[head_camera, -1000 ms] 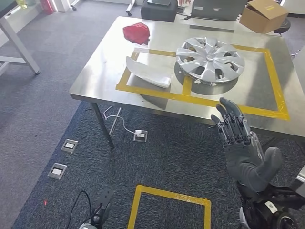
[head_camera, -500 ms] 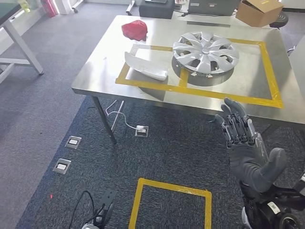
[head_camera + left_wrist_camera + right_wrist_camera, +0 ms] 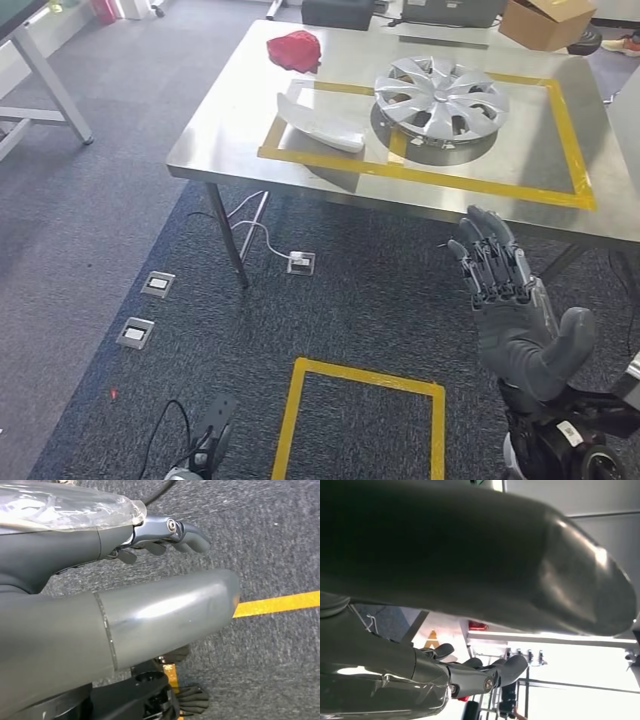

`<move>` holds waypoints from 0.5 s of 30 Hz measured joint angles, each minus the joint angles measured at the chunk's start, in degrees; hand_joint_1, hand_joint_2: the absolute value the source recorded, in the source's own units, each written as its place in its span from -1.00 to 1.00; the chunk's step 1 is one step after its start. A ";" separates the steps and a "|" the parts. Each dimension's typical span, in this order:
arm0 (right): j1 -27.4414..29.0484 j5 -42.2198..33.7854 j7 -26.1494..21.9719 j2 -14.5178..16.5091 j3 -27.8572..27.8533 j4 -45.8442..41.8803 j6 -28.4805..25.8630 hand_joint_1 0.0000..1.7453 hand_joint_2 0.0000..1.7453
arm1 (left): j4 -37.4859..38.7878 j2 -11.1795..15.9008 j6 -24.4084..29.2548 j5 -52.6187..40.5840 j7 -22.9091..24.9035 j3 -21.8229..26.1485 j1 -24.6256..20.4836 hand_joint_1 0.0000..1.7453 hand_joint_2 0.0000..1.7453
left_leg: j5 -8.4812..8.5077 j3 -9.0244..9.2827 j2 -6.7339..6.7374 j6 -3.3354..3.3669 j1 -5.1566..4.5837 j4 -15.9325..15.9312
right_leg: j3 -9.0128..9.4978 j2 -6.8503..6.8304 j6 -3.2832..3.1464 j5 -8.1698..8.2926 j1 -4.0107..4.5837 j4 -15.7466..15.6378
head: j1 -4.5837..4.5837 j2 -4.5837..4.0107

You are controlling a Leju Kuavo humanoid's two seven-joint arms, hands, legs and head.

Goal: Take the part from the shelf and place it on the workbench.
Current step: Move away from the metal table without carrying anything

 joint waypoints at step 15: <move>-0.44 -0.13 -0.63 0.11 0.03 0.42 -0.03 -1.00 -1.00 | 0.00 0.01 0.11 0.01 -0.04 0.00 0.28 -1.00 -1.00 | 1.43 -6.21 -0.04 -2.50 -0.37 3.55 | 7.53 -0.08 -2.66 -0.16 0.00 -5.54 | 0.02 -0.01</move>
